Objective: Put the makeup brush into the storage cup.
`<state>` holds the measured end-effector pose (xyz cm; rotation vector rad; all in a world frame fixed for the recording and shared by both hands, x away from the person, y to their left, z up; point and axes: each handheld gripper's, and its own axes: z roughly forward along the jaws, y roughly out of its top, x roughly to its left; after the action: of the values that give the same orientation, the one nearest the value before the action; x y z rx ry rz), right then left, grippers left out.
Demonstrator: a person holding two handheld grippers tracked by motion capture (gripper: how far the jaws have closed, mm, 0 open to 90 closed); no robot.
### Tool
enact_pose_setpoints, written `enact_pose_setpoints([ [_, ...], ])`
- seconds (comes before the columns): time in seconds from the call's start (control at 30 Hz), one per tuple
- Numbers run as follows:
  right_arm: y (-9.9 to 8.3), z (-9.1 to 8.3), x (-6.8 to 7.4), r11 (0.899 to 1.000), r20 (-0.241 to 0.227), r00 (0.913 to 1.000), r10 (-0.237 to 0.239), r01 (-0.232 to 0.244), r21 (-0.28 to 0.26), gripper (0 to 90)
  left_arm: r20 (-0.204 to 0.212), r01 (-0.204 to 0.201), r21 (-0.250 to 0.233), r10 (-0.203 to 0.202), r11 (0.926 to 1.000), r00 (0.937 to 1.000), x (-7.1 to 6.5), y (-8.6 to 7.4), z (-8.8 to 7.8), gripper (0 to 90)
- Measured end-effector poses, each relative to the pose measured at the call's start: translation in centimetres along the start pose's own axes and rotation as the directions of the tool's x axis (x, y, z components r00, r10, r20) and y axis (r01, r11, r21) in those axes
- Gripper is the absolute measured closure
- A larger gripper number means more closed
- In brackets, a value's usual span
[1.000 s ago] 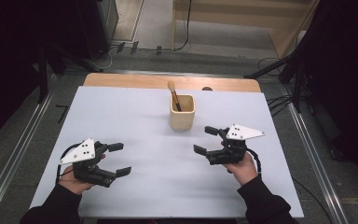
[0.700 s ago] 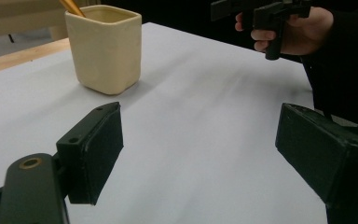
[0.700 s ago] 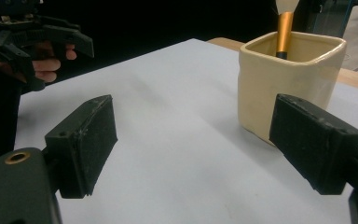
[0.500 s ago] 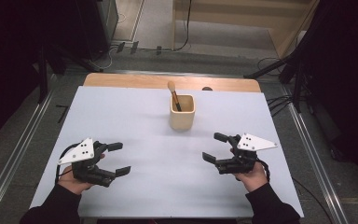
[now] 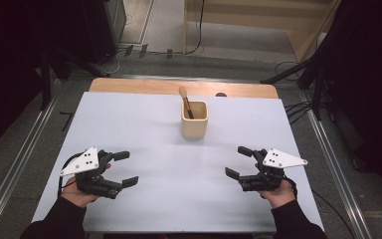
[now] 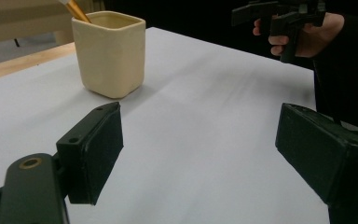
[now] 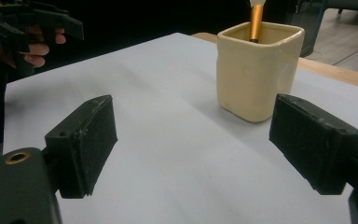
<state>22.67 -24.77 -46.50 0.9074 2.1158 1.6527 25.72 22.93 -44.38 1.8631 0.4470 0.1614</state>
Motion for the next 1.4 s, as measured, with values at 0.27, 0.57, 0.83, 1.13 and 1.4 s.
enact_pose_setpoints([
  [0.27,-0.6,-0.8,0.4,1.0,0.001,0.9999,-0.013,0.013,0.0,15.7,-0.01,-0.002,-0.014,0.002,0.9999,0.9999,0.0,0.0,-0.1,15.5],
  [0.57,-1.0,-1.0,0.4,1.0,-0.002,0.9999,-0.012,0.012,0.021,15.7,-0.013,0.007,-0.026,-0.007,0.9996,0.9999,0.1,0.1,-0.3,14.7],
  [0.83,-1.0,-1.1,0.3,1.0,-0.006,1.0,-0.008,0.008,0.017,15.6,-0.018,0.009,-0.026,-0.009,0.9996,0.9998,0.2,0.1,-0.2,14.7],
  [1.13,-1.0,-1.1,0.4,1.0,-0.013,0.9998,-0.012,0.012,0.009,15.7,-0.016,0.011,-0.02,-0.011,0.9997,0.9998,0.2,0.0,-0.2,14.6],
  [1.4,-0.9,-1.1,0.3,1.0,-0.013,0.9999,-0.003,0.003,0.001,15.7,-0.016,0.018,-0.021,-0.018,0.9996,0.9997,0.2,0.0,-0.2,14.4],
])
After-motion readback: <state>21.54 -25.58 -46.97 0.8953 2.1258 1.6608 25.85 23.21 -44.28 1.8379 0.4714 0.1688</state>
